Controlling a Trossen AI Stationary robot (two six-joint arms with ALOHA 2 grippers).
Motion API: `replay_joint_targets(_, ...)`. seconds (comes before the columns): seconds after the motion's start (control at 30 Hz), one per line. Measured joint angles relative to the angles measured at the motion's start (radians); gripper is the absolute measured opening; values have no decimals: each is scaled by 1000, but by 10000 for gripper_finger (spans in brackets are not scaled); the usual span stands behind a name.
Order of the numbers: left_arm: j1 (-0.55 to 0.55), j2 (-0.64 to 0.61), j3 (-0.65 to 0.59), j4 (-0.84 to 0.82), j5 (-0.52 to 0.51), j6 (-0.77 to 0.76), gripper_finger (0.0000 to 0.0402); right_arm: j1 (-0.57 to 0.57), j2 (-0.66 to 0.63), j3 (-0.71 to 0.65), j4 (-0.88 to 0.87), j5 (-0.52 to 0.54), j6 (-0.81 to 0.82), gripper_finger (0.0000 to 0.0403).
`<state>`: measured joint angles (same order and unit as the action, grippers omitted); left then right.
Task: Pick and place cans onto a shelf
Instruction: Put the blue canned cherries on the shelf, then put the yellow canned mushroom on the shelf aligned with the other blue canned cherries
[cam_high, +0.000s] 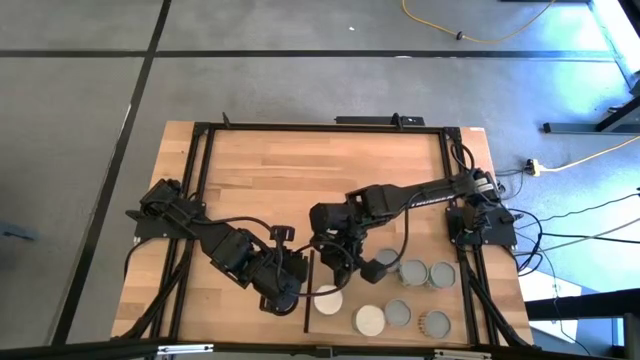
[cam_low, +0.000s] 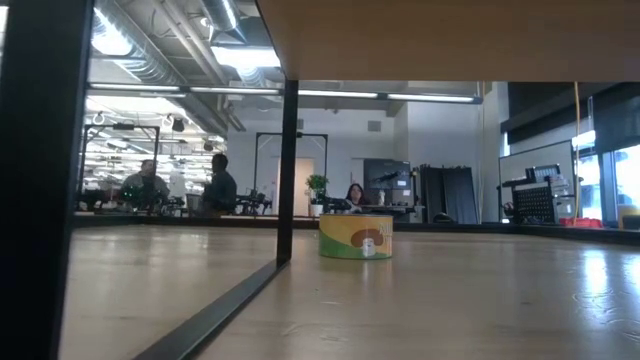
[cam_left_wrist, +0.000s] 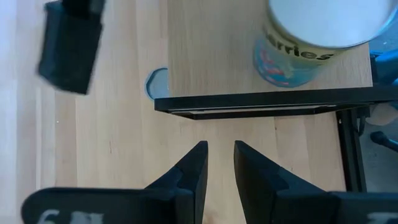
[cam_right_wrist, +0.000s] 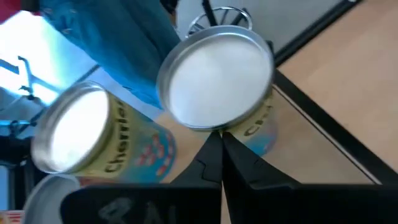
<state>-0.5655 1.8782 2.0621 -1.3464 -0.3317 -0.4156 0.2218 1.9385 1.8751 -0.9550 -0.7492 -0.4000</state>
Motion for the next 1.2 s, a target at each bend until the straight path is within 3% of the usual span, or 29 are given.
replay_joint_targets(0.47, 0, 0, 0, 0, 0, 0, 71, 46, 0, 0, 0, -39, -2, 0)
replay_joint_targets(0.7, 0, 0, 0, 0, 0, 0, 71, 51, -20, 0, -1, 6, 3, 0)
replay_joint_targets(0.93, 0, -47, 1, -3, -23, -1, 71, 51, -114, 0, -41, 227, 28, 0)
replay_joint_targets(1.2, 10, -136, 1, -26, -168, 25, 71, 50, -234, 0, -84, 460, 129, 0)
